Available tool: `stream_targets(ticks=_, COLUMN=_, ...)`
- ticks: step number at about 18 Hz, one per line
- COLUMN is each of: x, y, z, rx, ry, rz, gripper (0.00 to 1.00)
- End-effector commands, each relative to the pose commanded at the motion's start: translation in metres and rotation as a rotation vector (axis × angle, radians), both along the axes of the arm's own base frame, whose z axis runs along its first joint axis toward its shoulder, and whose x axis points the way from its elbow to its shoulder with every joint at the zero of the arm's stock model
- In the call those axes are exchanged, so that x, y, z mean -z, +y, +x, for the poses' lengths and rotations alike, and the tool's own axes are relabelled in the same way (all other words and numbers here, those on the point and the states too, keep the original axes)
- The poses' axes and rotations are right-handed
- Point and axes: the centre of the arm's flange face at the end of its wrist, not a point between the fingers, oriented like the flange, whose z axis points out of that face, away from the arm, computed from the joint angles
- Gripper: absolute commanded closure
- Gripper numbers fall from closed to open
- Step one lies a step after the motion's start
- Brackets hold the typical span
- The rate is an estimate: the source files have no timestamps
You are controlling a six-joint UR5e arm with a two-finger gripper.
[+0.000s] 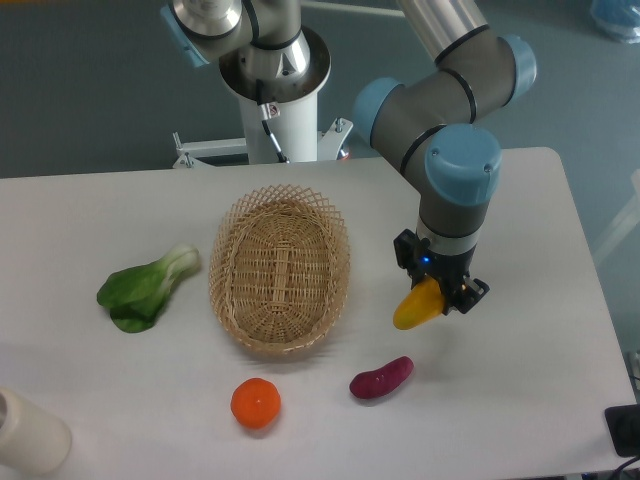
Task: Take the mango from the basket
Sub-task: 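Lift the mango out of the basket and carry it beside the basket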
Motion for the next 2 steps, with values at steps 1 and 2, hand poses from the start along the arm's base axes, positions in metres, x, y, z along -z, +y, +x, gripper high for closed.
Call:
stream_targets(ticks=1, x=0.0007, y=-0.0002, z=0.0003, rx=0.0, ry=-0.001, rz=-0.001, gripper=0.62)
stream_targets(ticks=2, x=0.0007, y=-0.0002, z=0.0003, rx=0.0, ry=-0.001, rz=-0.001, gripper=0.62)
